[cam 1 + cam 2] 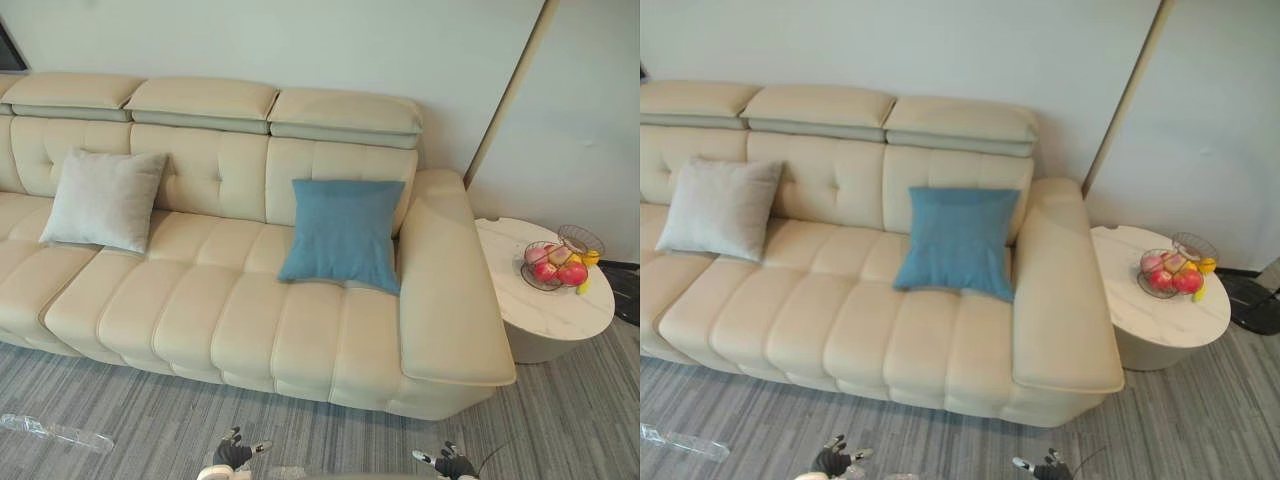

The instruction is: Pick up cushions and gather them together orderly.

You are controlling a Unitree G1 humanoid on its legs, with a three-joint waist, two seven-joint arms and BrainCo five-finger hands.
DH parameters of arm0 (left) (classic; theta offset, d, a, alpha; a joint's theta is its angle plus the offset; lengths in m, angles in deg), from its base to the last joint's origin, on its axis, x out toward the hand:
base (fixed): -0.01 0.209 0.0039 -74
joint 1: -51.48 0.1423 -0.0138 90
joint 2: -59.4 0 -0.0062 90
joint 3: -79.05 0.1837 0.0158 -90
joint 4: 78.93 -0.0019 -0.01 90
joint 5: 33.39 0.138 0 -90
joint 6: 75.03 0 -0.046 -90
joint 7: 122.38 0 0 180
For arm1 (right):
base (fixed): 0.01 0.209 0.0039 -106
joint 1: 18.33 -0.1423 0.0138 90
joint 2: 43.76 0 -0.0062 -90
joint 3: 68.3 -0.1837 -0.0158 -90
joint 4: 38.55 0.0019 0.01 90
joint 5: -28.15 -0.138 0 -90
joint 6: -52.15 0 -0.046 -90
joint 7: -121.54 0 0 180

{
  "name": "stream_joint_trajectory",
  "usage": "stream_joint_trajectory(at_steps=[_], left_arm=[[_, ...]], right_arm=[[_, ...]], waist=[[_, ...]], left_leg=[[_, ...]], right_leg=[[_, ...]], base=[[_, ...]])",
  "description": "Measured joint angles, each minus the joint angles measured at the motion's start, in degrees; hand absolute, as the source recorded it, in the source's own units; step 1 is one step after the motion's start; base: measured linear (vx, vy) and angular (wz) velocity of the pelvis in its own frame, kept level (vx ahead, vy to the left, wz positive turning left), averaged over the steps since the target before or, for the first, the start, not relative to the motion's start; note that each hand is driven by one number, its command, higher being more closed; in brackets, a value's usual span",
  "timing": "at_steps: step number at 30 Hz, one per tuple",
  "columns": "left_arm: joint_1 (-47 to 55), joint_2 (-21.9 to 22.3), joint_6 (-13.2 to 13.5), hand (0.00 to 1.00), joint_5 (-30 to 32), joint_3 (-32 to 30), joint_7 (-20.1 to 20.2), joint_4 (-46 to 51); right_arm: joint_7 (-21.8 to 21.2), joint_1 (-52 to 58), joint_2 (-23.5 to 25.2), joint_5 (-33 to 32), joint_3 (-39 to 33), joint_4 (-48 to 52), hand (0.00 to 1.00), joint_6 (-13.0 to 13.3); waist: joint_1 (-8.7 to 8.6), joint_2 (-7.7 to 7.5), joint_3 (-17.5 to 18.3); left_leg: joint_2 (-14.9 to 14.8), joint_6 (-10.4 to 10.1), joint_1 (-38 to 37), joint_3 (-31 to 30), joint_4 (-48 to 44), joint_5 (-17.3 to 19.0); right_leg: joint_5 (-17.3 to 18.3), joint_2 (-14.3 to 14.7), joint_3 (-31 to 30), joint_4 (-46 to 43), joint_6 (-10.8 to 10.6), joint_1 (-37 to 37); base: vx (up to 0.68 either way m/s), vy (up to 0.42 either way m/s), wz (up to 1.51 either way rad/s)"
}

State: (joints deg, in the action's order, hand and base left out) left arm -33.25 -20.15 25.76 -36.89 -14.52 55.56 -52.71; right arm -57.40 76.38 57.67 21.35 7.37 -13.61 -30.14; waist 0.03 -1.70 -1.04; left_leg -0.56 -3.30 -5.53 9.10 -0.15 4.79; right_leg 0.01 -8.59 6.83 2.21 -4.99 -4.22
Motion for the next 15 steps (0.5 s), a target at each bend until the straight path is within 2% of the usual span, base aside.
stream_joint_trajectory(at_steps=[7,9,13,14,15], left_arm=[[0.0,0.1,-0.4,0.0,-0.1,-0.1,0.2,-0.2],[0.0,0.6,-0.5,0.0,-0.1,-1.8,0.3,-0.2],[-0.3,1.8,-1.2,0.0,-0.1,-4.7,1.2,0.9],[-0.2,1.8,-1.2,0.0,-0.1,-6.0,1.2,1.3],[-0.5,1.9,-1.2,0.0,-0.2,-7.2,1.2,1.4]], right_arm=[[0.0,1.5,0.0,0.0,0.4,0.4,0.0,-0.4],[0.0,1.8,-0.1,0.1,0.8,0.9,0.0,-0.4],[0.1,1.8,0.0,0.1,1.3,2.5,0.0,-0.5],[0.1,2.1,0.0,0.2,1.5,3.7,0.0,-0.4],[0.2,1.7,0.1,0.3,1.6,3.7,0.0,-0.5]], waist=[[-0.22,0.43,-0.9],[-0.44,0.69,-1.6],[-0.63,0.74,-3.5],[-0.57,0.24,-3.6],[-0.48,0.09,-3.7]], left_leg=[[-0.2,-0.1,-1.6,0.0,0.0,-0.1],[-0.6,-0.2,-1.6,1.1,-0.2,0.0],[-2.5,-1.1,0.2,2.5,-7.0,3.6],[-3.1,-1.3,2.0,2.6,-10.7,5.0],[-3.2,-1.0,3.6,0.6,-13.5,5.3]], right_leg=[[0.0,0.0,0.2,-0.2,0.0,-1.6],[0.4,0.1,-0.5,-1.3,-0.1,-1.5],[2.3,1.2,-3.1,-5.1,0.2,0.8],[2.3,1.8,-4.5,-5.6,0.1,2.1],[2.2,2.0,-5.9,-6.0,0.2,3.3]], base=[[-0.04,-0.013,0.01],[-0.09,-0.028,-0.14],[-0.07,-0.025,-0.29],[-0.02,-0.017,-0.52],[-0.03,-0.046,-0.8]])
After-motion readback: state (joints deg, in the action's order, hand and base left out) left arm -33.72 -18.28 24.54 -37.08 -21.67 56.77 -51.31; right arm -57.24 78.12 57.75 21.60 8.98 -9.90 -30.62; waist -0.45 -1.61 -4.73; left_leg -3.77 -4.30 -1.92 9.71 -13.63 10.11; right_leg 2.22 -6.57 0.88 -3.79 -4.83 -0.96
